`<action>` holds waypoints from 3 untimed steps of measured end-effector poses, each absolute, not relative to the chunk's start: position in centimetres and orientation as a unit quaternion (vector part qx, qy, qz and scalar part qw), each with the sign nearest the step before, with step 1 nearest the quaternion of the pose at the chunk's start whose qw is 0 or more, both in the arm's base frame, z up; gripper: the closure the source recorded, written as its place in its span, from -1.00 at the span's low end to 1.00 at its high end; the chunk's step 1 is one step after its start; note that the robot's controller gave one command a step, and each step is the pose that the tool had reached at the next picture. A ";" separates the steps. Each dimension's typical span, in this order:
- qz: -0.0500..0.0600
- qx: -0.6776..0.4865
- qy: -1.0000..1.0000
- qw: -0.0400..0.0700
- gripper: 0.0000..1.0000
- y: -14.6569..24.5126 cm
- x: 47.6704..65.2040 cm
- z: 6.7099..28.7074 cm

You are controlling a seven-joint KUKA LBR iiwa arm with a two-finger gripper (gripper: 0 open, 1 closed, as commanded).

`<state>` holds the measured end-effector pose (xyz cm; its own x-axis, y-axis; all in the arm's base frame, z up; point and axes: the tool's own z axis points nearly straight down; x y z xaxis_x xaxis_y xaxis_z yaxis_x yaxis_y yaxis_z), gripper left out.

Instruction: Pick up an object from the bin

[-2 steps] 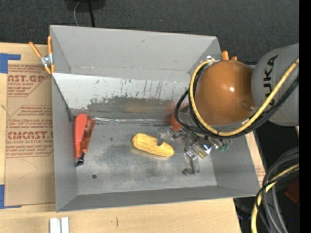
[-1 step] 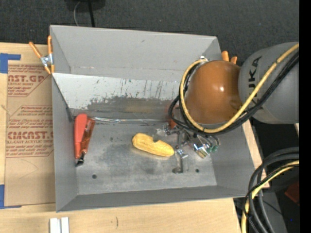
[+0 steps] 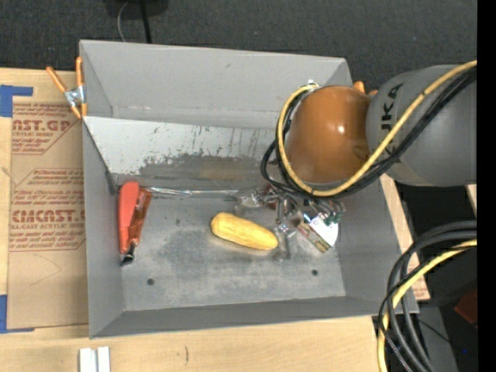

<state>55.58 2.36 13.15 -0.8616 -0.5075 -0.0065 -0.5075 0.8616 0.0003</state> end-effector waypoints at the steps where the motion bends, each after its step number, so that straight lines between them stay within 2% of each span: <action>1: 0.002 -0.199 0.980 0.003 -1.00 1.9 56.8 11.3; 2: 0.002 -0.152 0.988 0.003 -1.00 2.3 57.0 9.6; 3: 0.003 -0.263 0.965 0.005 1.00 4.4 58.8 7.0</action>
Offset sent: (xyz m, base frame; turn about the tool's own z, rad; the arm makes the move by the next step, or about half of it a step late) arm 0.0169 0.0014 -0.0536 0.1390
